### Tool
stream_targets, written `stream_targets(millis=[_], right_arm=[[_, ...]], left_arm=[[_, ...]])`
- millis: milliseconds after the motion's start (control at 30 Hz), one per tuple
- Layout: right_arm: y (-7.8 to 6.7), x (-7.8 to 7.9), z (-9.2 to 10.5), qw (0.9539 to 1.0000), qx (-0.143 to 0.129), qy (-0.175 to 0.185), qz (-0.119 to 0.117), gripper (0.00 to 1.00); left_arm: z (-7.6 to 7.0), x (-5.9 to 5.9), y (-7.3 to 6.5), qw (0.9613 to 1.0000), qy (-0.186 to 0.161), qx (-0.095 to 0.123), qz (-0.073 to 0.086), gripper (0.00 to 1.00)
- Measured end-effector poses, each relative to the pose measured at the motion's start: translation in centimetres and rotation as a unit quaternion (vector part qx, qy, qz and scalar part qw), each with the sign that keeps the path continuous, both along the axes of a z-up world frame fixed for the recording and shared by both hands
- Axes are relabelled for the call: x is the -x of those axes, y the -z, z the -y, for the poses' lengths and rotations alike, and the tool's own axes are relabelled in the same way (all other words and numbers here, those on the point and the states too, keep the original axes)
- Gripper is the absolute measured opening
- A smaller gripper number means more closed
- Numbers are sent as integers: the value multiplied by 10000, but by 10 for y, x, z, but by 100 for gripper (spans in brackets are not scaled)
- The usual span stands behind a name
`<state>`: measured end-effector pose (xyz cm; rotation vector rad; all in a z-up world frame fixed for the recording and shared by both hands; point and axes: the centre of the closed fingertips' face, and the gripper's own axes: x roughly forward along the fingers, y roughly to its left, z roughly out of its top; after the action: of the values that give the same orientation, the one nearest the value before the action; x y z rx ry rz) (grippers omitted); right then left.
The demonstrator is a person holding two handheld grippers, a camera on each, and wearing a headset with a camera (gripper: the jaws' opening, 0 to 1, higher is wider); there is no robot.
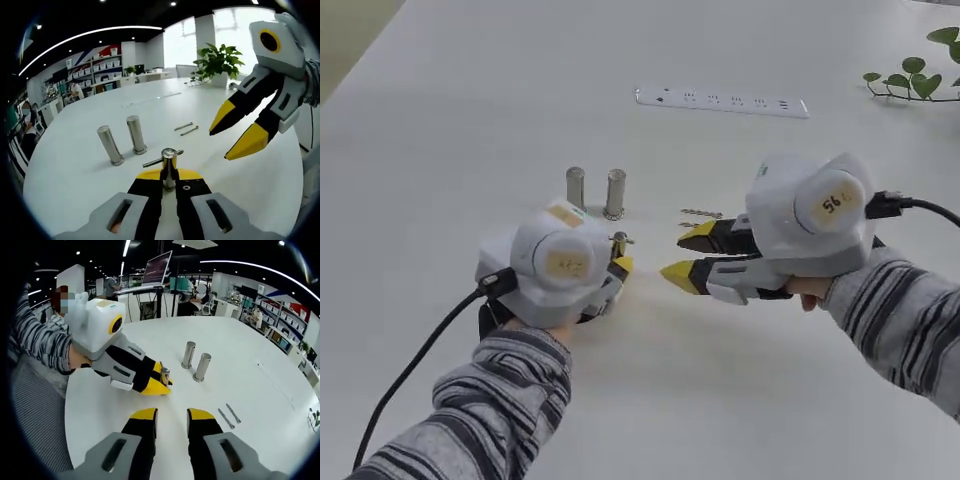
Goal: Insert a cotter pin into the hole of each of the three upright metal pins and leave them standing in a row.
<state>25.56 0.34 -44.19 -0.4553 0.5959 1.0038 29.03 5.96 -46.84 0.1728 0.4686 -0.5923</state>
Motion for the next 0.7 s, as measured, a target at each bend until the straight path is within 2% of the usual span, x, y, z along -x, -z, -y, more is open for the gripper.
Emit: stream_targets(millis=[267,367,433,700], right_arm=[[2,3,0,9994,-245,202,-116,25],[3,6,-1,9991,-313,242,-153,27],[4,7,-2,9989,-342,260,-184,28],[9,12,-5,9980,-413,353,-312,28]], left_arm=[[-26,-10,-1,9996,-291,-11,0,5],[-35,-12,-3,9992,-365,-148,66,5],[-40,-13,-6,9991,-423,-55,63,5],[-58,-15,-3,9980,-630,-11,-7,5]])
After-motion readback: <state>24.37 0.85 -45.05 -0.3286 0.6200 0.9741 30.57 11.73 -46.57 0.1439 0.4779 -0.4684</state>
